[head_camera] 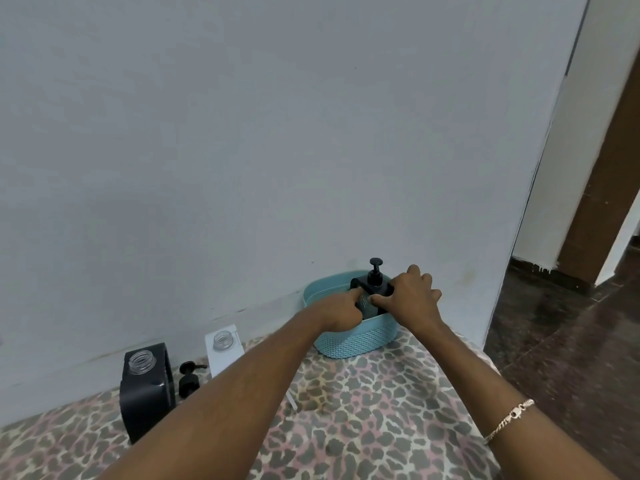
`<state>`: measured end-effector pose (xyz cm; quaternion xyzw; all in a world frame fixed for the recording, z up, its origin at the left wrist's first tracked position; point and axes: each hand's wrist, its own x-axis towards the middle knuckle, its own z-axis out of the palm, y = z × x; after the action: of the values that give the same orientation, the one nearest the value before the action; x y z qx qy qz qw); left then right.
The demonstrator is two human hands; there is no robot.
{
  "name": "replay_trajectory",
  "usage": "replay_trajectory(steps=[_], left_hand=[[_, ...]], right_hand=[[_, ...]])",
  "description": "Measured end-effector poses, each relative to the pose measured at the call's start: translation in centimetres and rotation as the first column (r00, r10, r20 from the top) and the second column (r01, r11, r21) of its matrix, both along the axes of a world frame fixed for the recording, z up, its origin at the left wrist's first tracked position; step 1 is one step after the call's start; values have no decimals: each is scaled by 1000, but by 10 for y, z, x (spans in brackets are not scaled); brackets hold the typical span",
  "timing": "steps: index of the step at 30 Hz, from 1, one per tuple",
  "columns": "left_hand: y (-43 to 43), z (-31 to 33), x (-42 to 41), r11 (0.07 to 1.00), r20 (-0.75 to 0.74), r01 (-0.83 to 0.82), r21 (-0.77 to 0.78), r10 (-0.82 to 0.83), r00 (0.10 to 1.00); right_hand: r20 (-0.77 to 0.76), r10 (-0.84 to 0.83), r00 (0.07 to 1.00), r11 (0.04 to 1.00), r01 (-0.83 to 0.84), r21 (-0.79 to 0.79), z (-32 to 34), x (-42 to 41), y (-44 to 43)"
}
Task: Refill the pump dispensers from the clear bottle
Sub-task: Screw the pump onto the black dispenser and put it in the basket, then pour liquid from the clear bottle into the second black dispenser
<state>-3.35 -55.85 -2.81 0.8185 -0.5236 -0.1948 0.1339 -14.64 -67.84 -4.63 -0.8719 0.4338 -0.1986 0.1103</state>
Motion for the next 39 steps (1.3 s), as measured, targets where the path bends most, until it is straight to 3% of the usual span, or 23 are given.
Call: replay_trajectory(steps=[6,10,14,24,39], left_hand=[[21,0,-4,951,-57,-99,-292,86,995],[47,3,-16,796,-220,-226,-561,120,968],[83,11,-34,678,-287,-268,-685,88,954],[207,14,-59,524,-361,-386,-759,154,920],[364,-16,-87,399,-391,-539,-742,396,831]], right_hand=[[42,13,999,997,-17,77,4,-11,16],[203,38,979,997,-51,60,11,-25,40],[363,88,928,995,-101,15,22,-32,73],[559,260,787,953,-303,-16,26,-45,167],[568,445,692,822,-568,47,0,-22,306]])
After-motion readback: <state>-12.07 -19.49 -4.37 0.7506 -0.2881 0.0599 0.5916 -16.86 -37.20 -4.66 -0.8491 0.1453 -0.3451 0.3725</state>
